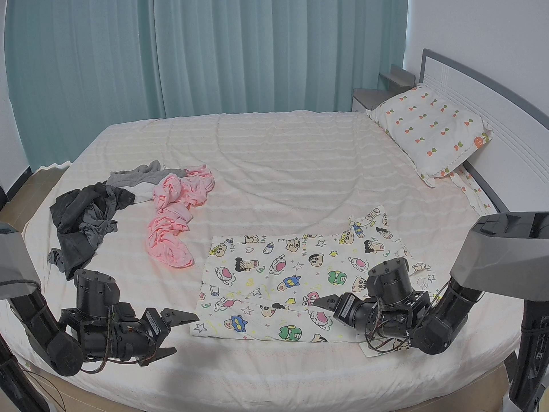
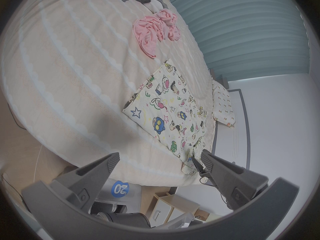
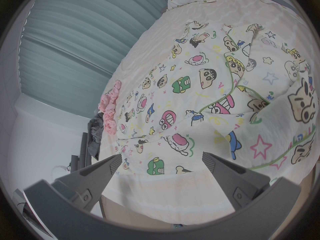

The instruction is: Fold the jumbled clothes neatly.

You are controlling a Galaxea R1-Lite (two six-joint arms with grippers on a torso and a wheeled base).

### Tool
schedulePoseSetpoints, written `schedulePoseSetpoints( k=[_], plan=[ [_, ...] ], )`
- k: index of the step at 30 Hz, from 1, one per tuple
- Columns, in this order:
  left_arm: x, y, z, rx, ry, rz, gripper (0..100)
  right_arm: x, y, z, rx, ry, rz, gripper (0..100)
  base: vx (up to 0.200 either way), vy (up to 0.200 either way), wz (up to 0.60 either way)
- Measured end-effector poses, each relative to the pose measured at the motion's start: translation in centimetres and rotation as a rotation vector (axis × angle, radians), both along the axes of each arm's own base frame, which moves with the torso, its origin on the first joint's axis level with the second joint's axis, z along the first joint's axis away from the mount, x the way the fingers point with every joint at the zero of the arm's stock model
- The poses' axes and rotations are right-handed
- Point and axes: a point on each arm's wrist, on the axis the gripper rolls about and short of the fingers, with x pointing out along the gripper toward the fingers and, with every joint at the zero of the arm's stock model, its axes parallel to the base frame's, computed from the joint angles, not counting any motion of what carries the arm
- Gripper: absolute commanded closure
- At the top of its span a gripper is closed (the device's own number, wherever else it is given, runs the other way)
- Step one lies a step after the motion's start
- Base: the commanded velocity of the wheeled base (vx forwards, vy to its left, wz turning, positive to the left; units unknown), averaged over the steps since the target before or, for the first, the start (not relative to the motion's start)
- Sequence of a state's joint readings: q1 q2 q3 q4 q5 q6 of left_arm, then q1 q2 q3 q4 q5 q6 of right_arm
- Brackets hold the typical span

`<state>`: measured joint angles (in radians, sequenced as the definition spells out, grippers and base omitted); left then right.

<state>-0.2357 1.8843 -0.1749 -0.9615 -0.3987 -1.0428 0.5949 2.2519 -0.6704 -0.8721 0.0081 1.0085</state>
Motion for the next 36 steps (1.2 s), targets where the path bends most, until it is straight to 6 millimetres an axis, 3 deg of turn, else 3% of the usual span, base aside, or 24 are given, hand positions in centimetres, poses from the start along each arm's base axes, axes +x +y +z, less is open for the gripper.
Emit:
schedulePoseSetpoints(
  k=[12,24,30,36],
  plan=[
    [0.0,0.0,0.0,0.002,0.001,0.001,0,2.0,1.2,-0.9,-0.094,0.048,0.002,0,0.000,0.000,0.00],
    [0.0,0.0,0.0,0.002,0.000,0.002,0,5.5,-0.2,-2.1,-0.169,0.040,-0.045,0,0.000,0.000,0.00],
    [0.0,0.0,0.0,0.003,0.000,0.003,0,6.8,-0.2,-1.4,-0.181,-0.015,-0.076,0,0.000,0.000,0.00],
    [0.0,0.0,0.0,0.003,-0.001,0.002,0,6.9,-0.2,-0.1,-0.164,-0.044,-0.075,0,0.000,0.000,0.00]
  ],
)
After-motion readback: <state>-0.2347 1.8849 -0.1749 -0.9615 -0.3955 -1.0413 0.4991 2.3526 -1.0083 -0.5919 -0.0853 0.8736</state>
